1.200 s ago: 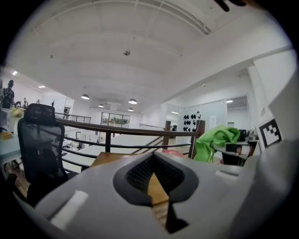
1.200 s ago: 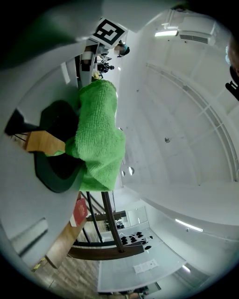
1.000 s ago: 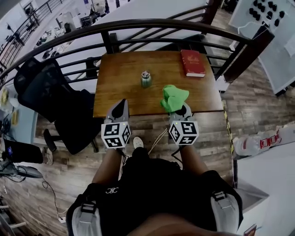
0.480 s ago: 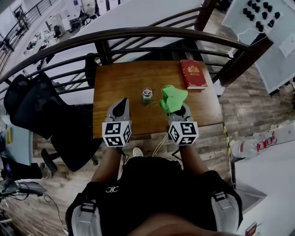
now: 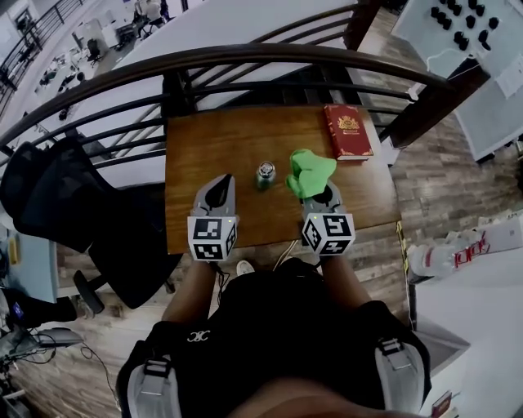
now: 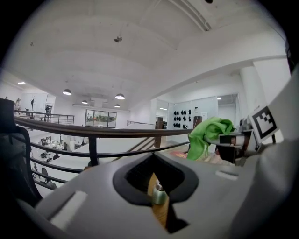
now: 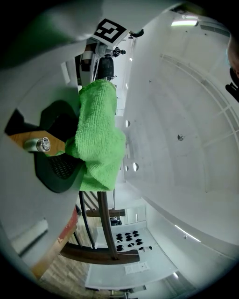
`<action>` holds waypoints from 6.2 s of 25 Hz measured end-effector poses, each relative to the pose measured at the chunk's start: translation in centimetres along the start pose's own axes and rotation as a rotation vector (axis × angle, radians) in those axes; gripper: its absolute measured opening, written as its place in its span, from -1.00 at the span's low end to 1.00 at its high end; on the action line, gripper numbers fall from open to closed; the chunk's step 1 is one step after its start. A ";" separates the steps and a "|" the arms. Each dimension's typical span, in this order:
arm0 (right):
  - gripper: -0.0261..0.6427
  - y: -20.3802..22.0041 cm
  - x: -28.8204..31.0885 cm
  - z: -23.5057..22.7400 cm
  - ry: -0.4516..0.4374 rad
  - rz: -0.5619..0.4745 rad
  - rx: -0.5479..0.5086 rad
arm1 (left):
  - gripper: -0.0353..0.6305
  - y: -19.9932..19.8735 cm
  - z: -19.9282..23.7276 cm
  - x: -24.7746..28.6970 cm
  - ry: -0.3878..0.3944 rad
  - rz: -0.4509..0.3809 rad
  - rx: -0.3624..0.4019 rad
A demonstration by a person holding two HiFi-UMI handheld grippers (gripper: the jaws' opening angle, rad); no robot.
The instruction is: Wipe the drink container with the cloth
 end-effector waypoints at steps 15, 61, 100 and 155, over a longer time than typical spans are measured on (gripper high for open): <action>-0.78 2.3 5.7 -4.1 -0.125 0.035 0.020 | -0.73 1.7 0.5 4.8 -0.071 0.079 -0.091; -0.78 9.2 7.3 -11.5 -0.100 0.210 0.019 | 0.23 17.5 -1.3 21.3 0.107 0.535 0.058; -0.78 13.2 12.5 0.3 -0.691 0.370 -0.001 | 0.11 18.3 -0.4 17.8 0.069 0.308 0.048; -0.78 24.1 22.3 4.4 -0.689 0.799 -0.012 | 0.09 20.0 -0.6 14.2 0.116 0.260 0.177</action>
Point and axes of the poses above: the fingertips, and each gripper's own axes: x forward along the fingers, z to its left, y out of its underside, the point moved 5 cm from there along -x, backward along the fingers, and after that the axes turned 11 degrees about -x, right-handed, at the moved point
